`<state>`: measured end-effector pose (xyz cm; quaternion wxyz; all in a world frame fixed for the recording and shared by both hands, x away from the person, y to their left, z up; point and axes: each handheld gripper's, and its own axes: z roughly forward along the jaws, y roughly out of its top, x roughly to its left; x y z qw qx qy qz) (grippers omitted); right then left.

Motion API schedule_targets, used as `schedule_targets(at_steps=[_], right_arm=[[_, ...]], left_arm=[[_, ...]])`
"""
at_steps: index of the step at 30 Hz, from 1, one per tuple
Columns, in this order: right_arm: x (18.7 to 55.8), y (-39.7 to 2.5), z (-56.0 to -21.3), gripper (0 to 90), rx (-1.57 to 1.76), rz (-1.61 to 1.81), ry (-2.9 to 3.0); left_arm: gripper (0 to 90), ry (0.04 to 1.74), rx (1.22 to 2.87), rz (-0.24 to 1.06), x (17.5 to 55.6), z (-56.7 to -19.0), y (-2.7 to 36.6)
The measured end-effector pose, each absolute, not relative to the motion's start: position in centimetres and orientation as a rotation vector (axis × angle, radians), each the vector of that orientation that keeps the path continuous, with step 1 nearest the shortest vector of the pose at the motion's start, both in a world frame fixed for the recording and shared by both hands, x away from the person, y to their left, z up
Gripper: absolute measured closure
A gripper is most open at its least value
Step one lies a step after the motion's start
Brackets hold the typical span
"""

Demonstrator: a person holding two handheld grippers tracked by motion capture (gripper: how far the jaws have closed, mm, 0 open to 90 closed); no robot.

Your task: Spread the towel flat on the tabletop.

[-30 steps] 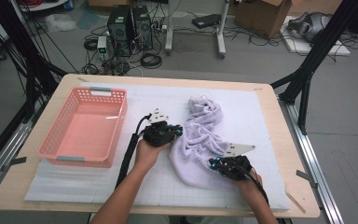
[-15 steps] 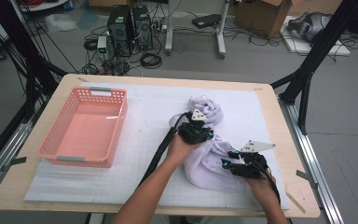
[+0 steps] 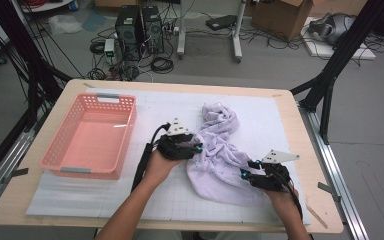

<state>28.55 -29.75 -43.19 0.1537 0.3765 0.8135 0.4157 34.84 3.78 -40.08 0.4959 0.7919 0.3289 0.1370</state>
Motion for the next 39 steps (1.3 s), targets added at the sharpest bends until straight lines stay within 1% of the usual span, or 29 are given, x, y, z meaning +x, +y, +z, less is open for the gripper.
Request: schedule_targets(at_steps=[5, 6, 7, 8, 9, 13, 15, 19, 20, 24, 27, 28, 29, 30, 31, 33, 39], right_arm=[[28.5, -29.7, -43.2, 52.4, 1.079, 1.189, 2.337], [28.5, -29.7, -43.2, 52.4, 1.075, 1.191, 2.335], [28.5, -29.7, -43.2, 52.4, 1.07, 1.192, 2.333], [28.5, -29.7, -43.2, 52.4, 1.07, 1.19, 2.331], [28.6, -29.7, -43.2, 52.3, 1.074, 1.19, 2.327], [28.5, -29.8, -43.1, 52.1, 1.08, 1.182, 2.325], [28.5, -30.0, -43.0, 51.5, 1.084, 1.176, 2.312], [28.4, -30.7, -42.8, 48.9, 1.116, 1.152, 2.262], [28.4, -30.8, -42.8, 48.0, 1.125, 1.149, 2.252], [28.4, -31.4, -42.8, 47.3, 1.154, 1.142, 2.218], [28.2, -31.7, -42.7, 47.4, 1.158, 1.144, 2.208], [28.2, -31.8, -42.7, 47.4, 1.163, 1.143, 2.201], [28.1, -31.9, -42.7, 47.4, 1.17, 1.147, 2.196], [28.0, -31.9, -42.7, 47.3, 1.167, 1.146, 2.195], [27.9, -32.0, -42.7, 47.2, 1.176, 1.145, 2.196], [27.8, -32.1, -42.7, 47.2, 1.173, 1.143, 2.191], [27.6, -32.7, -42.9, 46.9, 1.213, 1.123, 2.155]], left_arm=[[50.6, 0.857, 1.892, 0.346, 33.3, -41.5, 7.4], [52.8, 0.878, 1.904, 0.347, 33.1, -42.0, 7.9], [58.6, 0.891, 1.929, 0.341, 33.0, -42.5, 8.3], [63.0, 0.894, 1.947, 0.332, 33.0, -42.9, 8.5], [64.4, 0.898, 1.957, 0.324, 33.0, -43.2, 8.5], [65.7, 0.861, 1.993, 0.257, 33.2, -43.8, 7.0], [62.9, 0.843, 2.014, 0.23, 33.3, -44.0, 5.8], [48.8, 0.821, 2.009, 0.143, 33.0, -44.2, 3.3], [47.3, 0.828, 2.0, 0.108, 32.9, -44.2, 2.5], [46.6, 0.786, 2.086, 0.109, 32.2, -44.6, -0.2], [46.5, 0.756, 2.117, 0.185, 31.5, -44.6, -1.3], [47.8, 0.748, 2.126, 0.199, 31.4, -44.6, -1.4], [51.5, 0.737, 2.13, 0.197, 31.4, -44.5, -1.3], [63.5, 0.721, 2.144, 0.184, 31.3, -44.2, -1.0], [77.9, 0.73, 2.144, 0.181, 31.2, -44.0, -0.8], [80.4, 0.759, 2.137, 0.181, 31.0, -43.6, 0.4], [80.3, 0.874, 2.035, 0.144, 29.6, -43.5, 6.3]])
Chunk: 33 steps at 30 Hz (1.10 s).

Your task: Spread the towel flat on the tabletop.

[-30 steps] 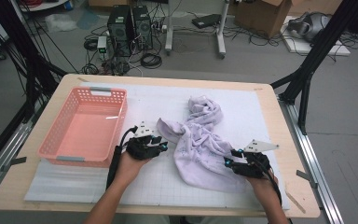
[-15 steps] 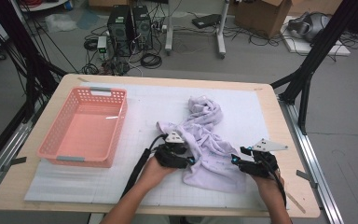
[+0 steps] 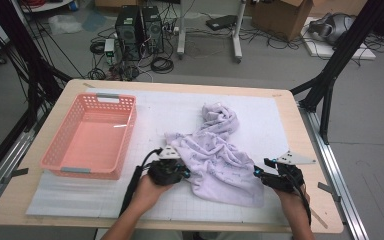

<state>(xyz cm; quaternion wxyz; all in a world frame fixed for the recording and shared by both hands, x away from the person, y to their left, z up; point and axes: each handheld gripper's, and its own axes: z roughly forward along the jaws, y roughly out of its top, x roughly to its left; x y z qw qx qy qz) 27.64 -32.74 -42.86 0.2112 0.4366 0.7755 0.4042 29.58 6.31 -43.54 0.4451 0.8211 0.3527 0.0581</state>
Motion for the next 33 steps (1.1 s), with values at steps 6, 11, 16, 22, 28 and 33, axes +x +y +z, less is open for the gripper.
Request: schedule_targets(at_steps=[6, 11, 16, 22, 28, 33], right_arm=[[27.6, -32.8, -42.8, 46.8, 1.254, 1.134, 2.129], [27.5, -32.4, -43.0, 46.1, 1.239, 1.125, 2.15], [27.1, -32.1, -43.3, 42.6, 1.258, 1.13, 2.174], [27.1, -32.1, -43.7, 39.4, 1.277, 1.096, 2.195], [27.9, -31.5, -44.3, 39.6, 1.286, 1.053, 2.214], [28.4, -30.8, -44.8, 47.0, 1.275, 1.013, 2.246]], left_arm=[[79.8, 0.915, 1.951, 0.163, 28.3, -44.2, 10.6], [79.2, 0.918, 1.919, 0.172, 27.8, -44.3, 11.4], [78.8, 0.913, 1.915, 0.14, 26.5, -44.1, 12.3], [51.5, 0.91, 1.851, 0.157, 25.6, -43.2, 13.7], [45.8, 0.907, 1.825, 0.203, 27.3, -43.1, 12.7], [43.6, 0.953, 1.889, 0.203, 30.4, -43.9, 10.6]])
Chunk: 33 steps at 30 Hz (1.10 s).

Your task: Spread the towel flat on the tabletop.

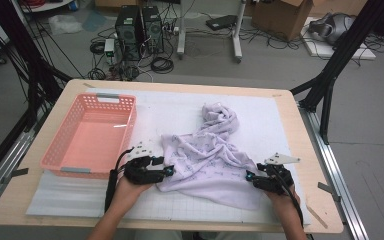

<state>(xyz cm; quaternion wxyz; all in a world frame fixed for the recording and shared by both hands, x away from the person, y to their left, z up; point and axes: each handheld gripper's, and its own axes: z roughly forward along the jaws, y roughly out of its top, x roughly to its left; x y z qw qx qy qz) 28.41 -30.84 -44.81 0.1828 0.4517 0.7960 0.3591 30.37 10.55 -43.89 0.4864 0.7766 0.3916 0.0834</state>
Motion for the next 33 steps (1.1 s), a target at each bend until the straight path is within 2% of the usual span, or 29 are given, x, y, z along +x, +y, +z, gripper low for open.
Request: schedule_targets(at_steps=[2, 9, 10, 11, 12, 13, 16, 19, 23, 27, 28, 30, 33], right_arm=[[28.4, -30.9, -44.9, 56.4, 1.288, 1.02, 2.224], [28.0, -30.5, -44.8, 76.0, 1.277, 1.035, 2.236], [28.0, -30.4, -44.8, 79.9, 1.265, 1.034, 2.243], [28.0, -30.3, -44.7, 82.8, 1.253, 1.023, 2.245], [27.9, -30.2, -44.7, 84.2, 1.236, 1.007, 2.251], [28.0, -30.1, -44.6, 84.9, 1.227, 0.995, 2.25], [28.9, -30.1, -44.6, 85.9, 1.243, 0.91, 2.174], [30.0, -30.5, -44.7, 85.9, 1.283, 0.89, 2.123], [31.9, -31.8, -44.9, 85.7, 1.393, 0.892, 2.012], [32.1, -31.9, -44.9, 84.3, 1.388, 0.885, 2.0], [32.0, -31.9, -44.8, 81.8, 1.388, 0.883, 1.998], [31.3, -32.2, -44.5, 68.5, 1.403, 0.927, 1.979], [29.8, -33.0, -43.6, 61.0, 1.356, 0.998, 1.968]], left_arm=[[43.8, 0.949, 1.959, 0.227, 31.4, -44.5, 9.5], [46.3, 0.914, 2.046, 0.338, 31.2, -45.1, 7.2], [51.5, 0.91, 2.044, 0.338, 31.3, -45.1, 7.4], [60.7, 0.917, 2.04, 0.332, 31.3, -45.0, 7.5], [75.6, 0.919, 2.036, 0.324, 31.4, -45.0, 7.8], [82.4, 0.918, 2.029, 0.318, 31.6, -45.0, 8.0], [84.7, 0.949, 1.967, 0.428, 31.9, -44.8, 8.6], [85.6, 1.035, 1.903, 0.483, 32.7, -44.9, 9.4], [85.3, 1.062, 1.844, 0.464, 33.6, -44.3, 10.1], [84.8, 1.067, 1.847, 0.487, 34.0, -44.4, 9.6], [80.9, 1.102, 1.834, 0.452, 34.0, -44.3, 9.6], [56.5, 1.116, 1.79, 0.4, 33.1, -43.8, 9.8], [50.3, 1.038, 1.795, 0.435, 31.0, -43.3, 10.4]])
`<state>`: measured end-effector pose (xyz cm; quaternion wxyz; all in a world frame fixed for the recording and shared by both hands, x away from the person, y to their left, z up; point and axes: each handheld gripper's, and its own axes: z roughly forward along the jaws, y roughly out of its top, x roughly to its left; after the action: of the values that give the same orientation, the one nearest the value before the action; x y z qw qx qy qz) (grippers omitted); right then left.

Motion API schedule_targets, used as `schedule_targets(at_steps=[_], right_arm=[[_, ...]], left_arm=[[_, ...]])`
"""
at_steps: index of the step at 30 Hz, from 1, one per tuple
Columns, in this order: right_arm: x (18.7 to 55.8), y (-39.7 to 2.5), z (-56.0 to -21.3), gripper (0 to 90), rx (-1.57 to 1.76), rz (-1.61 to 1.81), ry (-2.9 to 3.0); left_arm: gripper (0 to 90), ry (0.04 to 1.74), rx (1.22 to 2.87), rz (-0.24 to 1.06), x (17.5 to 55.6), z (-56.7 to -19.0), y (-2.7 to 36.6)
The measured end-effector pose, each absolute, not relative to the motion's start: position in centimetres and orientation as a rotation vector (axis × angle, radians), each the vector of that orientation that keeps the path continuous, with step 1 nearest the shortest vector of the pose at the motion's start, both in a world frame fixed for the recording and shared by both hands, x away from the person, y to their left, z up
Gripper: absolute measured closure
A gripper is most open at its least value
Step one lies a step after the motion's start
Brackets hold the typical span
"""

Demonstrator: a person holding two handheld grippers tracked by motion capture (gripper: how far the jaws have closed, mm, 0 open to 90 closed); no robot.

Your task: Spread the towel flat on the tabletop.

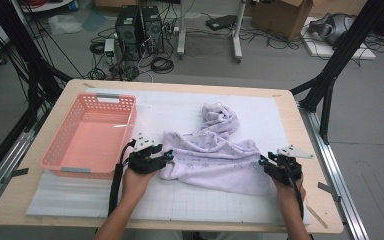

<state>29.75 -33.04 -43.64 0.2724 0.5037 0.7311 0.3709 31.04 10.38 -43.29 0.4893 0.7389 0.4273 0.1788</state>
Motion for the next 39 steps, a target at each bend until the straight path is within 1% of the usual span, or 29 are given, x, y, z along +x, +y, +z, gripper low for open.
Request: schedule_targets(at_steps=[1, 5, 7, 11, 16, 17, 18, 19, 20, 21, 22, 23, 26, 29, 32, 35, 39], right_arm=[[29.3, -33.3, -43.3, 59.4, 1.338, 1.002, 1.976], [27.3, -34.2, -42.2, 52.6, 1.312, 1.068, 1.968], [26.4, -34.5, -42.1, 52.6, 1.297, 1.088, 1.986], [25.2, -34.7, -42.6, 52.6, 1.318, 1.075, 2.032], [24.6, -34.1, -43.7, 52.6, 1.309, 1.02, 2.124], [24.6, -34.0, -43.9, 53.3, 1.308, 1.0, 2.139], [24.6, -33.9, -44.1, 56.7, 1.308, 0.966, 2.155], [24.7, -33.8, -44.4, 62.2, 1.301, 0.916, 2.178], [24.7, -33.9, -44.5, 67.8, 1.292, 0.933, 2.187], [24.8, -34.0, -44.6, 75.9, 1.305, 0.968, 2.201], [24.7, -34.0, -44.5, 84.3, 1.309, 0.98, 2.216], [24.7, -33.9, -44.5, 85.8, 1.297, 0.977, 2.225], [24.2, -33.8, -44.2, 86.7, 1.277, 0.938, 2.236], [22.8, -34.3, -44.2, 86.6, 1.292, 0.949, 2.22], [21.1, -34.9, -43.9, 86.6, 1.309, 0.972, 2.188], [19.0, -35.1, -43.5, 86.5, 1.304, 0.995, 2.161], [16.4, -35.0, -43.3, 86.6, 1.296, 0.994, 2.155]], left_arm=[[48.3, 1.03, 1.8, 0.411, 30.5, -43.3, 10.7], [46.7, 1.002, 1.85, 0.37, 28.9, -43.6, 11.7], [46.8, 0.999, 1.865, 0.359, 28.3, -43.8, 12.0], [47.4, 0.989, 1.874, 0.29, 27.4, -44.3, 12.4], [47.6, 0.96, 1.926, 0.206, 27.2, -45.3, 11.5], [48.7, 0.946, 1.952, 0.203, 27.1, -45.3, 11.3], [50.8, 0.938, 1.961, 0.211, 27.1, -45.2, 11.1], [55.5, 0.94, 1.962, 0.212, 26.9, -45.2, 11.0], [65.4, 0.943, 1.968, 0.238, 26.7, -45.2, 10.9], [77.9, 0.937, 1.975, 0.259, 26.6, -45.2, 10.9], [84.8, 0.936, 1.979, 0.264, 26.5, -45.1, 10.9], [86.6, 0.935, 1.975, 0.264, 26.4, -44.9, 11.1], [87.3, 0.951, 1.93, 0.256, 25.5, -44.3, 12.0], [87.3, 0.966, 1.895, 0.243, 24.1, -44.1, 13.3], [87.2, 0.978, 1.854, 0.23, 22.2, -44.2, 14.2], [87.2, 0.968, 1.851, 0.241, 20.1, -44.2, 14.4], [87.1, 0.977, 1.839, 0.21, 17.8, -44.5, 14.7]])
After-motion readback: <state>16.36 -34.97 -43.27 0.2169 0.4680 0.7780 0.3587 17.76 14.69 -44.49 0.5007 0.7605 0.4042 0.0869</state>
